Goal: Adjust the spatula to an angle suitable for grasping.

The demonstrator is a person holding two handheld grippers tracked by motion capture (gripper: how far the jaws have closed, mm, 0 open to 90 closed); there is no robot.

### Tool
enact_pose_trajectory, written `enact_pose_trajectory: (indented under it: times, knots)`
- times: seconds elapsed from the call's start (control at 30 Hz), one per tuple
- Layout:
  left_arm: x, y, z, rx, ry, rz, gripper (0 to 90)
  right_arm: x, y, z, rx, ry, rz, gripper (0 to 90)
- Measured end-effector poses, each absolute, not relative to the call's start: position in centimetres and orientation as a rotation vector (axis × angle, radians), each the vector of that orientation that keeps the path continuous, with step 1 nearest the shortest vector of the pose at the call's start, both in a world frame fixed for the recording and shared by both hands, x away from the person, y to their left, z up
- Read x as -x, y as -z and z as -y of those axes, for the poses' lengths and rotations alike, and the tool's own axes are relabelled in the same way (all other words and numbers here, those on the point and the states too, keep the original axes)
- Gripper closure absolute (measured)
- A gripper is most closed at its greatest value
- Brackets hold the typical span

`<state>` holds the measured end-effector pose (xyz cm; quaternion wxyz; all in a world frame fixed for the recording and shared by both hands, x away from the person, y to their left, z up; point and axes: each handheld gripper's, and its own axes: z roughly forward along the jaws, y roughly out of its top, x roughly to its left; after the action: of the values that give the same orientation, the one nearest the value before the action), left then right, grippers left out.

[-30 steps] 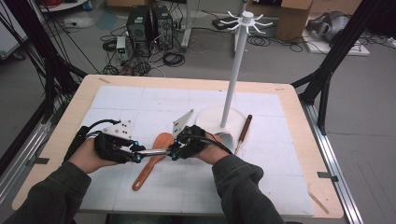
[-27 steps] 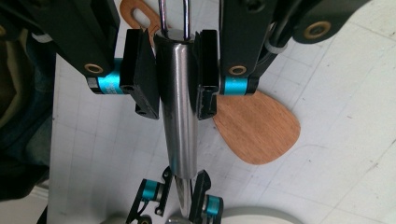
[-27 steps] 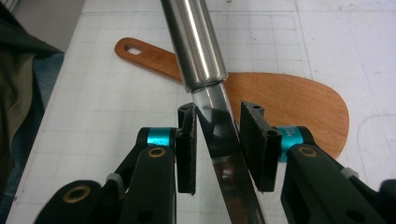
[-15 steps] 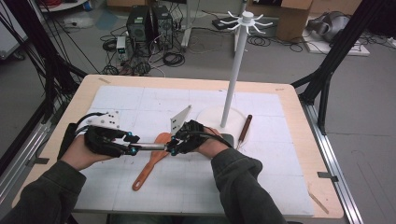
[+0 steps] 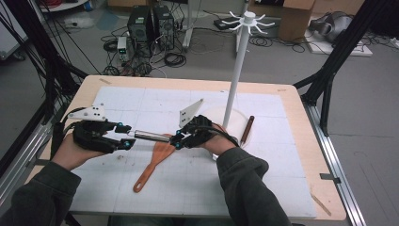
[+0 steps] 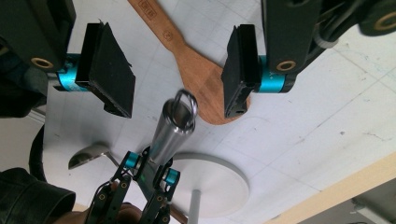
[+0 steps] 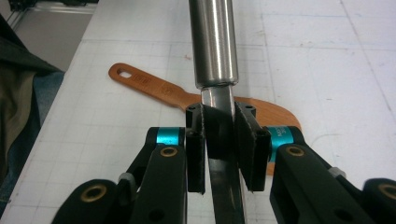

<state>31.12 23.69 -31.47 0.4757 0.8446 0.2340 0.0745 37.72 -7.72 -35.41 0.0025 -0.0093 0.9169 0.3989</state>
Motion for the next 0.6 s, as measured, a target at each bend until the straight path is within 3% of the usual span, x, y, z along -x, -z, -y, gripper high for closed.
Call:
enact_pose_trajectory:
  times: [0.6]
  knots:
    - [-31.4,29.4,-21.2,-2.03,-0.222,-0.54,47.3,-37.7,32.4,8.2,-0.04,-1.447,-2.772,79.0]
